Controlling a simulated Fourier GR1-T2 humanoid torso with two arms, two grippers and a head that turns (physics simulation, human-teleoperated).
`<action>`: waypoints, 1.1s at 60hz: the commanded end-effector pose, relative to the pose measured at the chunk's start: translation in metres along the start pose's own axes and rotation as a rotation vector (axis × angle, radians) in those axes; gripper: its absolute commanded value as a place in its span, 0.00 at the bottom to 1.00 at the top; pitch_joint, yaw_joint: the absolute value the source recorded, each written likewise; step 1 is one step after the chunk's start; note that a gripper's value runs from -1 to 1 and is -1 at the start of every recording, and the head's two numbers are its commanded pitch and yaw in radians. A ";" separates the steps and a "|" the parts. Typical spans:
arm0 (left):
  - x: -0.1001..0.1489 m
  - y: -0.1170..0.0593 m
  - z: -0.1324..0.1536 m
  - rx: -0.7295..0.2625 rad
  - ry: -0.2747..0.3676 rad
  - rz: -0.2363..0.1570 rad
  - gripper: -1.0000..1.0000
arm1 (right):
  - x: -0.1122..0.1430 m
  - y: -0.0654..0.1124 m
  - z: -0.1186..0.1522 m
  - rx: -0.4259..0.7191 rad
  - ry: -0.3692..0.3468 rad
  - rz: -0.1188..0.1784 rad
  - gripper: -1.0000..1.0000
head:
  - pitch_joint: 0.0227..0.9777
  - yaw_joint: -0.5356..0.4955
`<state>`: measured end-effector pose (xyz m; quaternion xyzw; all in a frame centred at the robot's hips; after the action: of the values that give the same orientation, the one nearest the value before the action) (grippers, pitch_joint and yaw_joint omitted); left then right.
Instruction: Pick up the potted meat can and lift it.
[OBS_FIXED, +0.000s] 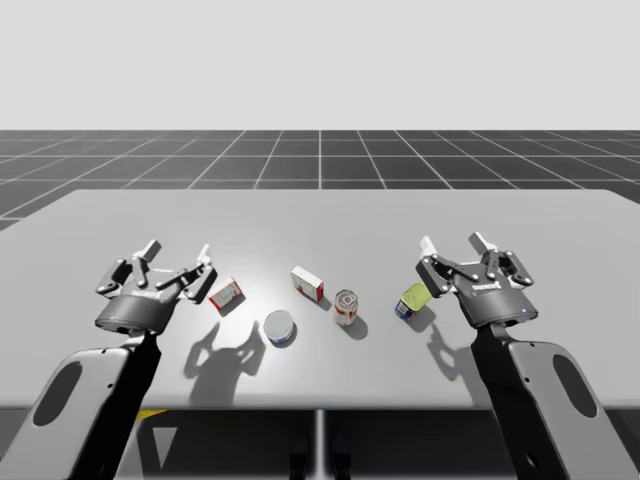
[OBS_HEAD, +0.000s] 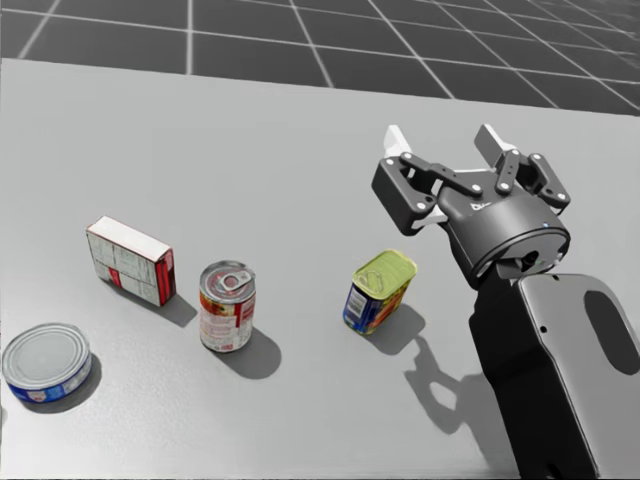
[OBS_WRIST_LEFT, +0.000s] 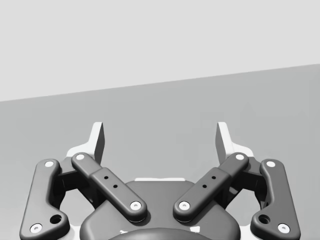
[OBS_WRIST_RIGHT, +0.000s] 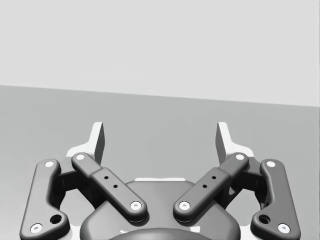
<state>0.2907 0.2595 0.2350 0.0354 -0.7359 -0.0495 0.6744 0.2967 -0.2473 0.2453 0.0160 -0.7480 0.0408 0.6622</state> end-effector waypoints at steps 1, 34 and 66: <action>-0.001 -0.008 0.002 -0.018 0.002 -0.009 0.00 | 0.001 -0.001 0.000 -0.002 -0.003 0.004 0.00 | 0.81 0.21; -0.005 -0.011 0.001 -0.023 0.012 -0.016 0.00 | 0.009 -0.005 0.027 0.124 0.051 -0.047 0.00 | 0.85 0.15; -0.007 -0.014 0.001 -0.028 0.017 -0.016 0.00 | -0.039 -0.019 0.072 0.327 0.072 0.009 0.00 | 0.84 0.15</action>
<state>0.2902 0.2477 0.2276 0.0324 -0.7299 -0.0637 0.6798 0.2391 -0.2703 0.2172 0.1137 -0.7140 0.1463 0.6752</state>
